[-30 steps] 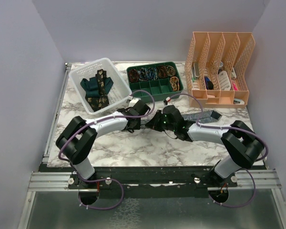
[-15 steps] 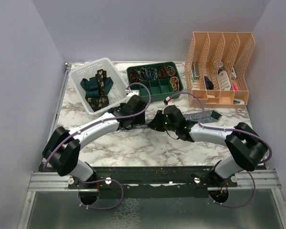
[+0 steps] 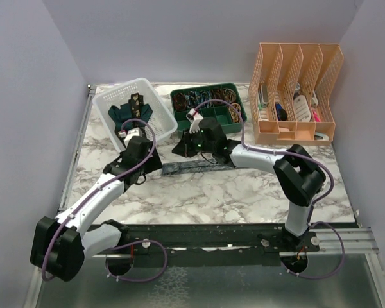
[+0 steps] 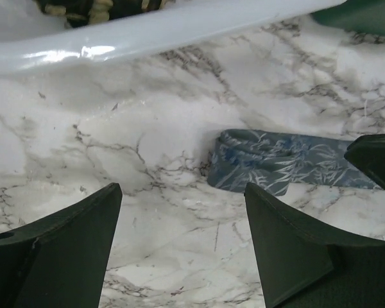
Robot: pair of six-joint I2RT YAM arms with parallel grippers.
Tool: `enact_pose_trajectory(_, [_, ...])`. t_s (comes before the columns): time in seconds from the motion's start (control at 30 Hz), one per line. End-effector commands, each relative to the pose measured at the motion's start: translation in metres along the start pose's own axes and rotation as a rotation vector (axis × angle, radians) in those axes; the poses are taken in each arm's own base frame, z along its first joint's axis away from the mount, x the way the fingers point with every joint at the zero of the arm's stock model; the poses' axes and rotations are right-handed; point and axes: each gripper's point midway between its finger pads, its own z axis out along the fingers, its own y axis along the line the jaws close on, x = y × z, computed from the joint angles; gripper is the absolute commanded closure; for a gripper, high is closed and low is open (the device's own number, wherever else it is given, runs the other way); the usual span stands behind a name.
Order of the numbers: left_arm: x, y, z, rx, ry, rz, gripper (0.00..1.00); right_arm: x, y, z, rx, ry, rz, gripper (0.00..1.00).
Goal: Roll the ties
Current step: Roll the tie at the center of the board.
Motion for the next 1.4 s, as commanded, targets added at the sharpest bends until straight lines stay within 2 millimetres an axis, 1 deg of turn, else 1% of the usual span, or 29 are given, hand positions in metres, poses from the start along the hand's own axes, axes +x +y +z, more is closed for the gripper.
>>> enact_pose_trajectory(0.0, [0.016,0.003,0.0,0.099,0.051,-0.026,0.21,0.041,-0.005,0.012,-0.015,0.108,0.165,0.93])
enact_pose_trajectory(0.07, [0.02,0.007,0.003,0.117,0.066,-0.03,0.19,0.047,-0.002,0.012,-0.026,0.113,0.183,0.93])
enact_pose_trajectory(0.17, [0.022,0.005,0.01,0.168,0.092,-0.045,0.19,0.058,0.0,0.015,-0.035,0.169,0.199,0.94])
enact_pose_trajectory(0.3, [0.021,0.005,0.019,0.192,0.112,-0.079,0.19,0.063,0.003,0.01,-0.039,0.163,0.206,0.95])
enact_pose_trajectory(0.43, [0.023,0.0,0.026,0.237,0.131,-0.096,0.19,0.072,-0.001,0.009,-0.028,0.188,0.219,0.95])
enact_pose_trajectory(0.57, [0.026,-0.005,0.03,0.274,0.144,-0.112,0.19,0.078,-0.012,0.009,0.022,0.197,0.21,0.95])
enact_pose_trajectory(0.63, [0.028,-0.005,0.033,0.275,0.149,-0.111,0.19,0.077,-0.019,0.009,0.056,0.185,0.21,0.95])
enact_pose_trajectory(0.77, [0.032,-0.003,0.039,0.268,0.16,-0.1,0.19,0.07,-0.023,0.014,0.071,0.18,0.187,0.95])
enact_pose_trajectory(0.97, [0.031,-0.006,0.042,0.291,0.141,-0.104,0.23,0.083,-0.033,0.02,0.096,0.211,0.201,0.95])
enact_pose_trajectory(1.03, [0.032,-0.006,0.043,0.297,0.136,-0.108,0.27,0.087,-0.038,0.021,0.113,0.22,0.21,0.95])
enact_pose_trajectory(1.07, [0.033,-0.006,0.043,0.303,0.137,-0.11,0.27,0.088,-0.041,0.022,0.121,0.222,0.212,0.96])
enact_pose_trajectory(1.23, [0.04,-0.007,0.045,0.319,0.149,-0.125,0.27,0.09,-0.049,0.023,0.148,0.219,0.22,0.96])
enact_pose_trajectory(1.37, [0.04,-0.013,0.045,0.362,0.139,-0.129,0.27,0.093,-0.05,0.023,0.146,0.226,0.221,0.96])
